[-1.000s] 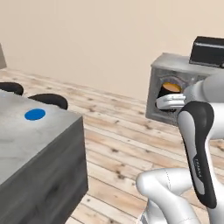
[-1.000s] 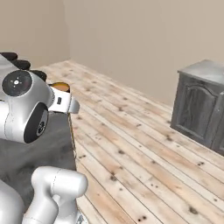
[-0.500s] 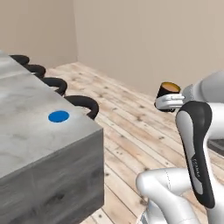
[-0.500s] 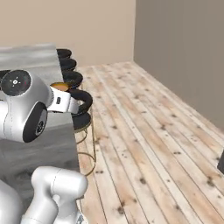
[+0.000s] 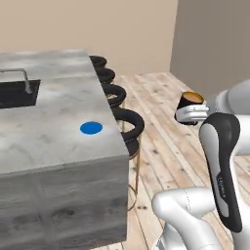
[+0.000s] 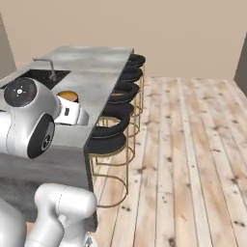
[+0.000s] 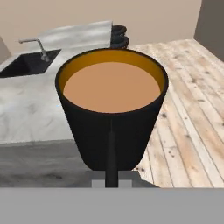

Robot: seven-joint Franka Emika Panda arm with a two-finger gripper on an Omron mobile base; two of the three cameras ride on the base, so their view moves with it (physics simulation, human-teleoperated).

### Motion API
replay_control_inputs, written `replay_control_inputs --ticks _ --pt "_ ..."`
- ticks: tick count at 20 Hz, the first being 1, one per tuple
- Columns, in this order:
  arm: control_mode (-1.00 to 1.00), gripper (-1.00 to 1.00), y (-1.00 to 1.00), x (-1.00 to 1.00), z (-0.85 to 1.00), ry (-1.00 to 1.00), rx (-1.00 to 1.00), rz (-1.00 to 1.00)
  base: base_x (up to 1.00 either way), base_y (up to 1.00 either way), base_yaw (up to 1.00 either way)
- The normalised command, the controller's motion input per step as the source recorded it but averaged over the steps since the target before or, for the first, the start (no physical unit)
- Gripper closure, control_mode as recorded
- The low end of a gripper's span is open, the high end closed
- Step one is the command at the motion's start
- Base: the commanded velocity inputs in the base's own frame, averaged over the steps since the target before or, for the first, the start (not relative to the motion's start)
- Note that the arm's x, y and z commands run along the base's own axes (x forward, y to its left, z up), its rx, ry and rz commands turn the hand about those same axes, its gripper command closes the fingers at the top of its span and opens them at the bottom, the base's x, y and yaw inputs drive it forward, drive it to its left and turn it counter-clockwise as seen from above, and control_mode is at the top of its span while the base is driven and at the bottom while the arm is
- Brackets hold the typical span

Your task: Pick the cup of tea, navigate to the dining table, and place it on the saucer.

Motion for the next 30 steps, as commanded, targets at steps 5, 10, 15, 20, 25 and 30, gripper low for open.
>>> replay_control_inputs --ticks 5,10,15,20,25,30 --pt "1.00 1.00 0.00 0.00 0.00 0.00 0.00 0.00 0.73 -0.25 0.91" --pt "1.00 1.00 0.00 0.00 0.00 0.00 0.00 0.00 0.68 -0.59 0.72" --pt "1.00 1.00 0.00 0.00 0.00 0.00 0.00 0.00 0.12 -1.00 0.35" --pt "1.00 1.00 0.00 0.00 0.00 0.00 0.00 0.00 0.12 -1.00 0.35" --pt "1.00 1.00 0.00 0.00 0.00 0.00 0.00 0.00 0.04 -0.80 0.50" --pt "1.00 1.00 0.00 0.00 0.00 0.00 0.00 0.00 0.36 -0.66 0.52"
